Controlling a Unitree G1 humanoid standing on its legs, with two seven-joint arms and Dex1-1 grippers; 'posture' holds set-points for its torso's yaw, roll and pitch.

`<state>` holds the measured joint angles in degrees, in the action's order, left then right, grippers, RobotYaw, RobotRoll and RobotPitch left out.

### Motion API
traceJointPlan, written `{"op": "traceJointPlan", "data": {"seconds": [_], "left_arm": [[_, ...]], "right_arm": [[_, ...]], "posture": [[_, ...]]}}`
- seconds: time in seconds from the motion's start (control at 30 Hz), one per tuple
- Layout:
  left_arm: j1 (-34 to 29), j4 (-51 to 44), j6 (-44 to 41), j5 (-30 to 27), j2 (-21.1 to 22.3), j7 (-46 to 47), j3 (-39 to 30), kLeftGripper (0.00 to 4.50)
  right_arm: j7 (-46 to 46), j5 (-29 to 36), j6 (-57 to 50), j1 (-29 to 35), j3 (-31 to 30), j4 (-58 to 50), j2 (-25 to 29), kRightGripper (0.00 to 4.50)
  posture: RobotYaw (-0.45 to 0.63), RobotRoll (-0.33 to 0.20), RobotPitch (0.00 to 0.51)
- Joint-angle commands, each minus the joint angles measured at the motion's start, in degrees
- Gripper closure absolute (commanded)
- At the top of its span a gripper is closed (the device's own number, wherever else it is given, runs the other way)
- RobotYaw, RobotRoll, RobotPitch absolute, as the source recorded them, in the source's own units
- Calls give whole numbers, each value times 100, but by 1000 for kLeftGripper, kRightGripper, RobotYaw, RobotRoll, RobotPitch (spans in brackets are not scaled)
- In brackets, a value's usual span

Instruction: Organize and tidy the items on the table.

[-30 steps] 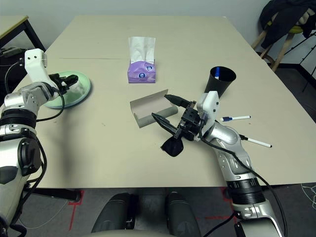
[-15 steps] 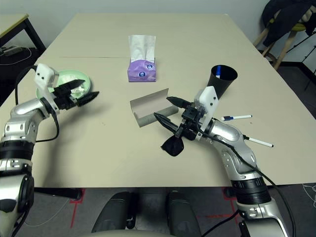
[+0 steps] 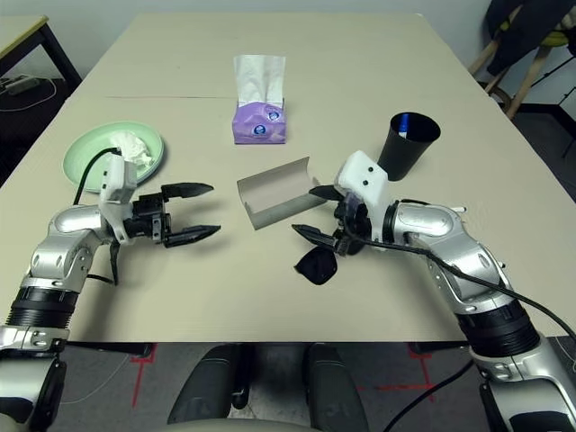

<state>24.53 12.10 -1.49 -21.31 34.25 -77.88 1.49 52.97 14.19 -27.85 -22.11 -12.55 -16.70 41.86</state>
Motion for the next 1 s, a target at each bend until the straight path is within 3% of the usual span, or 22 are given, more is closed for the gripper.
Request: {"op": "traceJointPlan", "data": {"seconds": [0.03, 0.37, 1.0], "left_arm": [[-115, -171, 198, 106, 71, -185, 192, 13], [-173, -390, 340, 0, 62, -331, 293, 13], [-248, -867, -91, -315, -277, 145, 232, 13]], "right_arm": [[344, -210, 73, -145, -199, -261, 285, 0], [1434, -460, -60, -753, -611, -479, 1015, 0], [2587, -2101, 2509, -1580, -1311, 642, 1164, 0]], "posture": [[80, 0, 165], [74, 0, 174], [91, 0, 184]]}}
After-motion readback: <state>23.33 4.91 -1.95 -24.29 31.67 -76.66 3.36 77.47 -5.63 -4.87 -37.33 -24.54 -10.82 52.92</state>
